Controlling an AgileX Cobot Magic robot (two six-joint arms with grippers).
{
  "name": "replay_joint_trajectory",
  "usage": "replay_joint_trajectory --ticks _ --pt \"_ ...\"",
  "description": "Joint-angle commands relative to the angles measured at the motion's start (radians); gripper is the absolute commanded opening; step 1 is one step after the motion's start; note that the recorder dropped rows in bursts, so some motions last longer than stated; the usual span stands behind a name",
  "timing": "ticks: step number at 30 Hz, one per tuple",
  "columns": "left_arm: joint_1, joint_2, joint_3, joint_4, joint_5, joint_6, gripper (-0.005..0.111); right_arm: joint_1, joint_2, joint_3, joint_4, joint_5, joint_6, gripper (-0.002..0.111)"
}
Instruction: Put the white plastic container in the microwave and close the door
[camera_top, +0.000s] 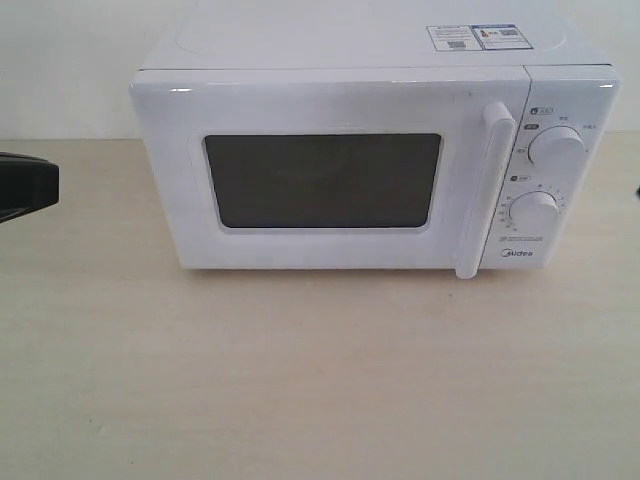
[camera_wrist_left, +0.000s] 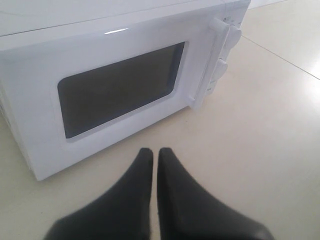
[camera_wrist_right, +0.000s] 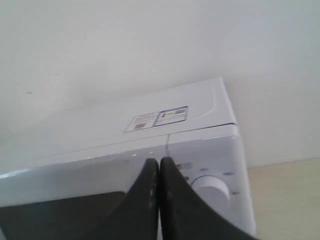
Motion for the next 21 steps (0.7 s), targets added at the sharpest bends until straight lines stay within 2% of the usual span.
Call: replay_joint_trajectory --ticks 1,5,11,13,16,21 --pt "-0.003 -0.004 0.005 -0.002 -0.005 -0.008 0.004 -0.253 -0.126 0.001 0.000 0.257 -0.099 0.000" --pt "-0.003 -0.004 0.005 -0.002 -0.005 -0.008 0.004 -0.558 -0.251 0.001 0.000 0.621 -0.172 0.000" --pt "-0.003 -0.004 0.005 -0.002 -0.005 -0.008 0.004 -0.925 -0.423 0.001 -0.003 0.952 -0.303 0.000" --pt "-0.003 -0.004 0.005 -0.002 -0.005 -0.008 0.004 -1.003 -0.447 0.001 -0.008 1.017 -0.319 0.000" --pt "-0.003 -0.004 0.005 -0.002 -0.005 -0.008 0.004 -1.069 -0.451 0.001 -0.023 1.077 -0.328 0.000" --pt "-0.003 -0.004 0.005 -0.002 -0.004 -0.008 0.004 -1.086 -0.451 0.001 -0.032 1.115 -0.328 0.000"
